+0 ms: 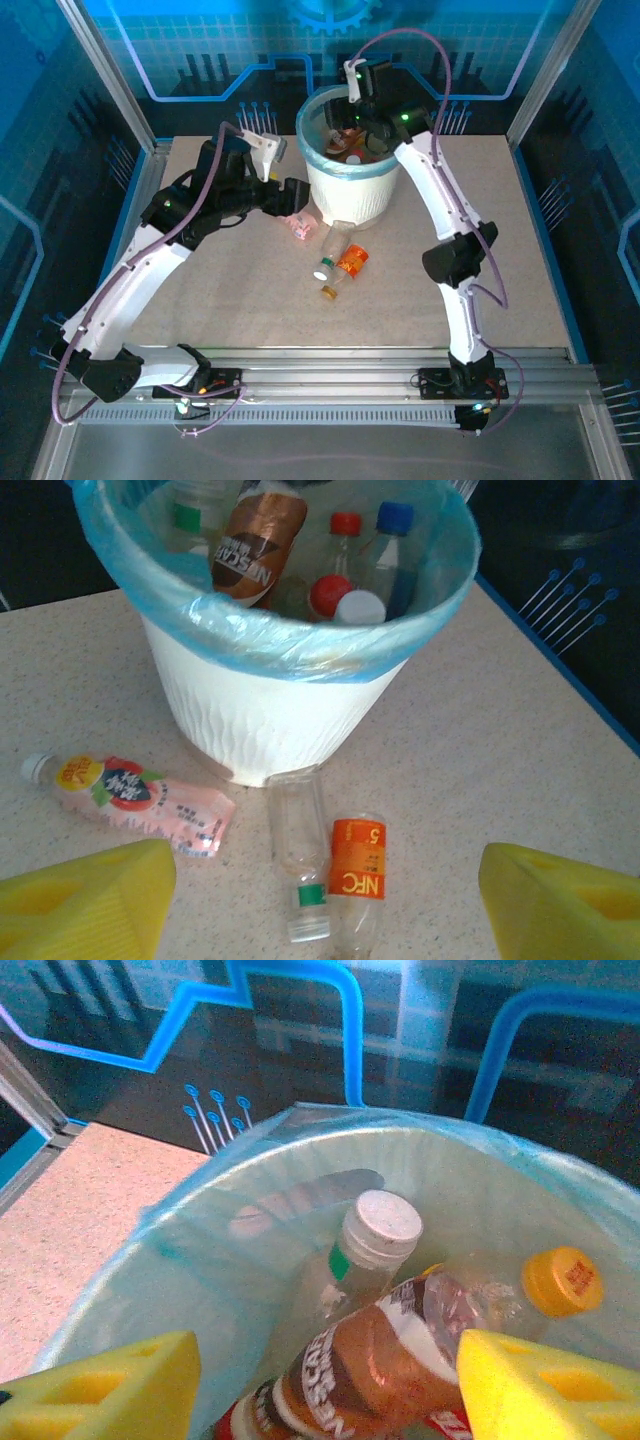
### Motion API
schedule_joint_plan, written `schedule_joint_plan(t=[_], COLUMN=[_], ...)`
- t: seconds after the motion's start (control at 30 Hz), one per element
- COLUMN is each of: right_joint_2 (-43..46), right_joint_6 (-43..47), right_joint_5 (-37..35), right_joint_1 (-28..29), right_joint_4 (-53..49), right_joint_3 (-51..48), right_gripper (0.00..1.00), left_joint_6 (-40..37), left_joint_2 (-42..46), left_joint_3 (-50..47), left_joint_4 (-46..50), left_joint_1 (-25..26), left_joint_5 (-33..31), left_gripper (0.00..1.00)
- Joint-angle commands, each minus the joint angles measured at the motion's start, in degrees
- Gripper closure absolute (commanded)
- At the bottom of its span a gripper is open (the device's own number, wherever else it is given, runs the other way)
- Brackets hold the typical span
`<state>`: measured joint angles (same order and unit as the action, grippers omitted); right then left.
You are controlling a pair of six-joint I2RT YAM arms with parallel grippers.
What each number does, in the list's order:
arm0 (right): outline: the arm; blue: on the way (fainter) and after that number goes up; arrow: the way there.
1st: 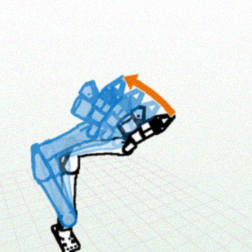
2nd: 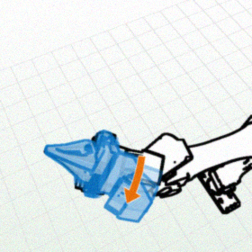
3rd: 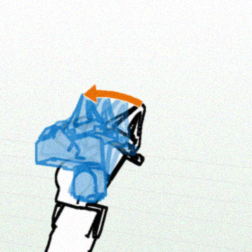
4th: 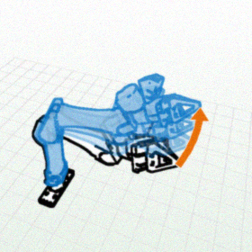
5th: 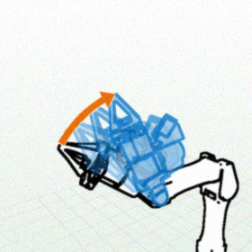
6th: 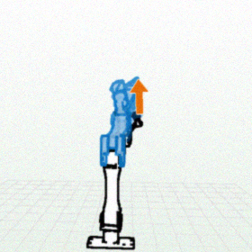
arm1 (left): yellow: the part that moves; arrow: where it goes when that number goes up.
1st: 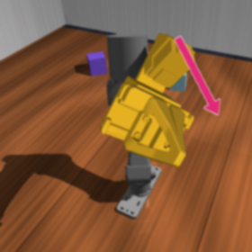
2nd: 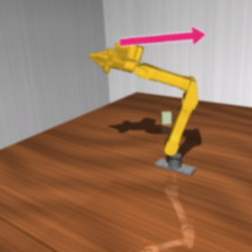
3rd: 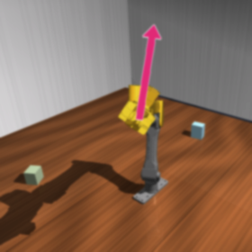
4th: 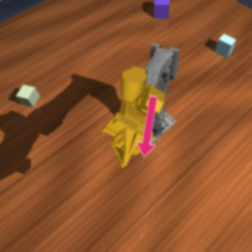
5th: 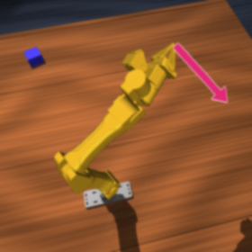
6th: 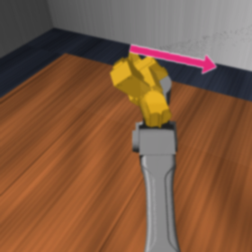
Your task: Put the plastic bottles in the bin
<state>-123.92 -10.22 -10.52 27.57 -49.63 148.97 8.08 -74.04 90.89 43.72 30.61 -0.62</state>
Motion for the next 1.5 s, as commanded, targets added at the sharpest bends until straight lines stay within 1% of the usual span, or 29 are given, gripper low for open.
schedule_joint_plan(t=[0.0, 0.07, 0.17, 0.27, 0.33, 0.43, 0.6, 0.67, 0.73, 0.8, 0.9, 0.97, 1.03, 1.1, 1.17, 1.27, 1.33, 1.37, 1.4, 1.43, 1.47], right_joint_2=[11.0, 16.2, 24.9, 31.4, 32.6, 29.3, 18.1, 13.4, 10.9, 10.9, 14.7, 18.6, 22.2, 25.8, 29.0, 31.7, 33.0, 33.5, 33.9, 34.3, 34.7], right_joint_6=[4.6, 8.2, 11.8, 10.9, 8.6, 6.3, 4.8, 4.4, 4.1, 5.2, 8.7, 9.2, 11.6, 16.8, 25.0, 34.4, 39.6, 41.8, 45.3, 50.8, 53.3], right_joint_5=[-2.1, -3.9, -6.6, -6.4, -6.4, -8.9, -13.5, -15.7, -17.3, -16.6, -14.4, -13.5, -10.6, -6.3, -3.0, -4.0, -2.4, -0.4, 3.4, 9.4, 11.9], right_joint_1=[5.2, 9.1, 15.3, 19.6, 21.5, 24.4, 28.3, 29.2, 29.9, 30.6, 31.9, 32.0, 32.0, 32.1, 32.5, 32.2, 30.9, 29.8, 28.8, 27.3, 26.1], right_joint_4=[0.2, 2.3, 7.9, 14.3, 16.0, 14.0, 9.7, 6.3, 3.4, 3.6, 8.1, 10.9, 12.7, 14.6, 14.6, 12.7, 11.0, 10.7, 8.8, 6.5, 7.3], right_joint_3=[-6.5, -15.3, -30.3, -44.0, -49.1, -50.4, -45.2, -41.9, -40.2, -42.5, -51.4, -58.2, -63.8, -69.8, -75.1, -78.3, -78.7, -79.1, -79.1, -79.3, -80.0], right_gripper=[0.31, 0.32, 0.32, 0.32, 0.31, 0.29, 0.27, 0.27, 0.27, 0.27, 0.30, 0.31, 0.32, 0.32, 0.31, 0.29, 0.27, 0.25, 0.23, 0.24, 0.25], left_joint_6=[-3.6, -3.4, -1.0, 1.8, 3.8, 7.7, 12.5, 14.0, 14.9, 16.0, 14.7, 14.1, 12.4, 10.4, 7.7, 2.9, -1.0, -4.2, -7.2, -10.8, -15.3], left_joint_2=[5.2, 8.1, 11.9, 16.4, 19.8, 25.0, 32.2, 34.5, 36.1, 37.1, 37.7, 36.9, 36.2, 35.9, 35.9, 36.0, 36.4, 36.6, 36.8, 37.1, 37.5], left_joint_3=[-1.4, -4.6, -9.6, -16.1, -20.4, -26.2, -34.0, -36.3, -38.1, -39.6, -41.7, -42.0, -42.4, -43.2, -44.2, -45.3, -45.8, -46.0, -46.2, -46.3, -46.4], left_joint_4=[3.3, 3.8, 4.8, 5.0, 5.2, 6.3, 9.1, 10.3, 11.1, 11.1, 8.5, 7.7, 6.3, 4.7, 2.4, -0.4, -2.3, -3.4, -4.0, -4.5, -4.6], left_joint_1=[0.3, 0.3, 0.2, 0.3, 0.3, 0.2, 0.2, 0.2, 0.2, 0.2, 0.2, 0.2, 0.2, 0.2, 0.2, 0.2, 0.2, 0.2, 0.2, 0.2, 0.2], left_joint_5=[-3.9, -5.2, -5.1, -5.8, -7.7, -11.1, -13.9, -14.3, -13.9, -13.5, -9.7, -9.2, -9.0, -9.1, -8.0, -4.8, -2.0, -0.1, 1.6, 2.9, 4.5], left_gripper=[0.18, 0.17, 0.18, 0.18, 0.18, 0.18, 0.18, 0.18, 0.18, 0.18, 0.18, 0.18, 0.17, 0.17, 0.16, 0.12, 0.09, 0.09, 0.08, 0.07, 0.07])
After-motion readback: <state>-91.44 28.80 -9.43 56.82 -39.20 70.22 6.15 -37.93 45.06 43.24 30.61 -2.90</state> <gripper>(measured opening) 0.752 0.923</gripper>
